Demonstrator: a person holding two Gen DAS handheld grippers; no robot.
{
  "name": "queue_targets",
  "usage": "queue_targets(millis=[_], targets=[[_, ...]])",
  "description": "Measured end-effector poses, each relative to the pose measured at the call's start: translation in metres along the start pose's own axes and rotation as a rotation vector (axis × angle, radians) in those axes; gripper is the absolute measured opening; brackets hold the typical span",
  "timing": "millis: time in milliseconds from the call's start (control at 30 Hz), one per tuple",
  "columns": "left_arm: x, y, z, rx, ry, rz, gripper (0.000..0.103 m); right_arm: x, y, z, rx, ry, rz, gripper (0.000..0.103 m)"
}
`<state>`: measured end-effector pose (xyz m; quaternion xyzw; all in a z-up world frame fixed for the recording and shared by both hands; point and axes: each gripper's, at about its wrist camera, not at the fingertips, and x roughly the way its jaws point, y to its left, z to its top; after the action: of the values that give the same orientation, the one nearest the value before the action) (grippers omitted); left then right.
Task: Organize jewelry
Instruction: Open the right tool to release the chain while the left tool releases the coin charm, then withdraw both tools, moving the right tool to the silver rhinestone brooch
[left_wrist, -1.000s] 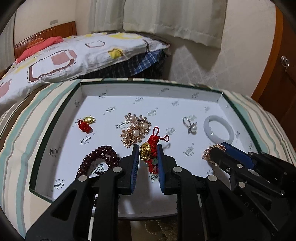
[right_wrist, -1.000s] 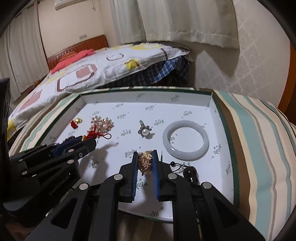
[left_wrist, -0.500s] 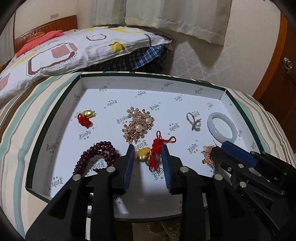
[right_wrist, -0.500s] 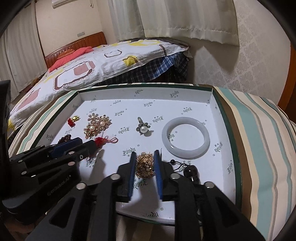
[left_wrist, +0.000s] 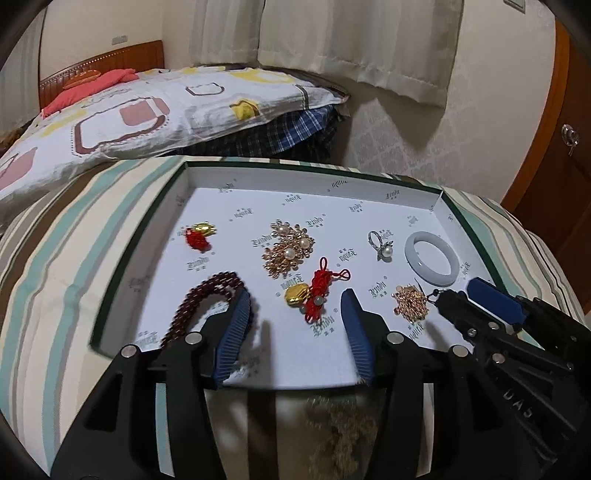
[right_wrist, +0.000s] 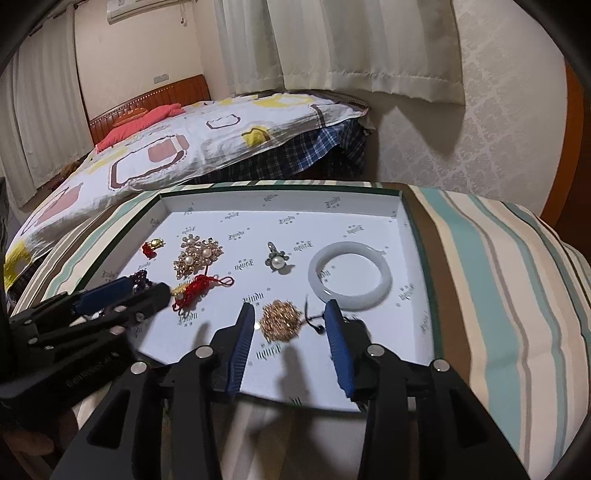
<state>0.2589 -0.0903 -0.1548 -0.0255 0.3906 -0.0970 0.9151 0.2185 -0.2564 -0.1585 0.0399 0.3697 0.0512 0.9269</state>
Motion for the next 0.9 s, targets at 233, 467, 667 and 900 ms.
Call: queue_targets(millis=[233, 467, 667, 900], targets=[[-0.032, 0.006, -0.012, -0.025, -0.036, 0.016, 0.056, -0.028, -0.013, -0.014, 0.028, -0.015, -0.024, 0.044], [-0.061, 0.009, -0.032, -0.030, -0.061, 0.032, 0.057, -0.055, -0.025, -0.034, 0.041, -0.019, -0.072, 0.045], [-0.076, 0.013, -0.047, -0.037, -0.052, 0.041, 0.057, -0.071, -0.036, -0.053, 0.053, -0.010, -0.108, 0.047], [-0.090, 0.021, -0.061, -0.046, -0.049, 0.054, 0.057, -0.077, -0.048, -0.072, 0.077, 0.013, -0.136, 0.047]])
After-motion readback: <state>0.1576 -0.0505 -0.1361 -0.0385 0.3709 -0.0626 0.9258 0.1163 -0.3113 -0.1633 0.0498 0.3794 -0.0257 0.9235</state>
